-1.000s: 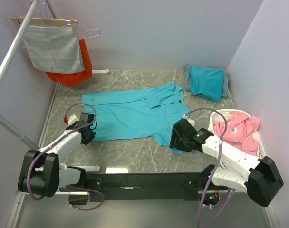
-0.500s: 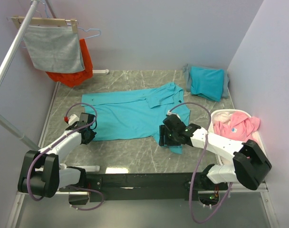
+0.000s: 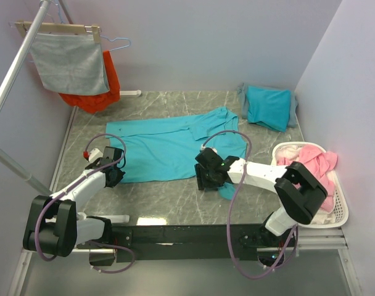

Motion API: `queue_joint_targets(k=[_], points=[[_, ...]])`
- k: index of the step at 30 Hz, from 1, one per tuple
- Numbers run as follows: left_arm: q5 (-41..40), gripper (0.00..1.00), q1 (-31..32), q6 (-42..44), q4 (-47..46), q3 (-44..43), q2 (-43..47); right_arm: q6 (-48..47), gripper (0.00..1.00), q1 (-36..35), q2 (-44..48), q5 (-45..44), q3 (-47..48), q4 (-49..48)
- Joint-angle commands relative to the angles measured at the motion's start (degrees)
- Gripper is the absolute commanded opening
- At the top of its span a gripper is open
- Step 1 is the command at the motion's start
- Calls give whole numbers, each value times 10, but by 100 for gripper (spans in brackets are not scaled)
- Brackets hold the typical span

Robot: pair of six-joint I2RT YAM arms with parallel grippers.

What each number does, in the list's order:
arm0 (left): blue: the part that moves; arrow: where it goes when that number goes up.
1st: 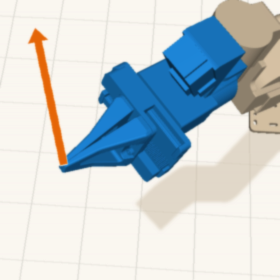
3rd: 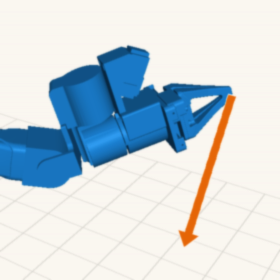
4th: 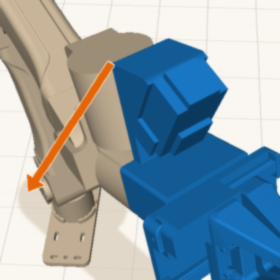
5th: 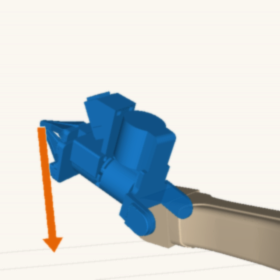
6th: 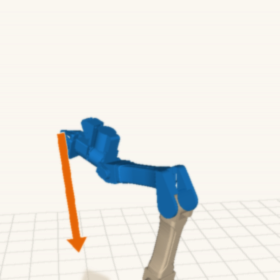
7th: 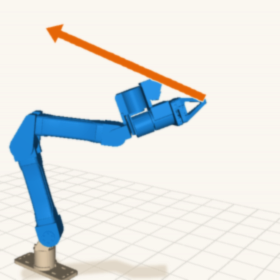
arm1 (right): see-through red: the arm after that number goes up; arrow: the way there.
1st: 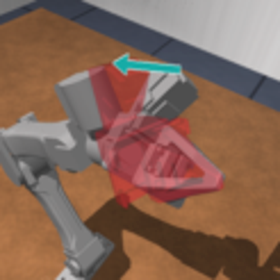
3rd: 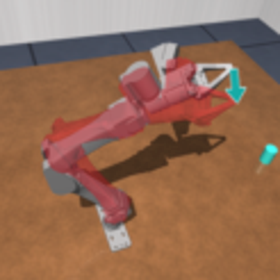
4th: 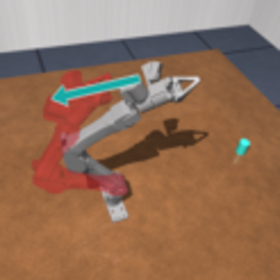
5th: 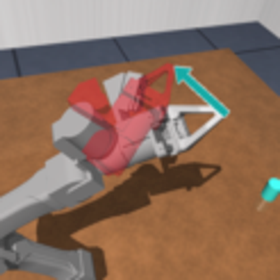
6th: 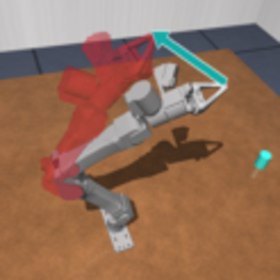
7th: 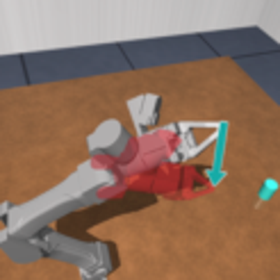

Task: Fold and stack the t-shirts
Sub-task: Fold the tshirt

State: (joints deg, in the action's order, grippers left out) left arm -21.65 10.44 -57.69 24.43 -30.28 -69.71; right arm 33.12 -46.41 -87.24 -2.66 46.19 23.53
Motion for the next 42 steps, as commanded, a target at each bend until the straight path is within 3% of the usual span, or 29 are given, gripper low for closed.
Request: queue_joint_targets(k=[1,6,7,10,19,22,23,24,27,32,42], points=[[22,1,-1,9,-1,10,1,-15,59,-8,-42,-48,37,13],[23,1,-1,11,-2,9,-2,-14,30,-11,-64,-43,41,20],[24,1,-1,13,-2,9,-2,-14,17,-13,-64,-39,40,24],[25,1,-1,14,-3,8,-4,-10,0,-21,-58,-32,36,32],[27,1,-1,16,-4,7,-9,2,0,-66,49,51,11,93],[28,1,-1,18,-5,6,-10,4,9,-67,61,44,8,115],[28,1,-1,18,-6,6,-10,7,36,-67,63,34,8,131],[28,1,-2,19,-5,6,-10,17,49,-67,68,16,12,141],[28,1,-1,16,-4,7,-8,34,63,-64,103,-30,14,161],[28,1,-1,17,6,2,8,83,68,-36,171,-45,-8,179],[27,1,-1,20,11,-4,4,200,64,1,286,-6,-148,166]])
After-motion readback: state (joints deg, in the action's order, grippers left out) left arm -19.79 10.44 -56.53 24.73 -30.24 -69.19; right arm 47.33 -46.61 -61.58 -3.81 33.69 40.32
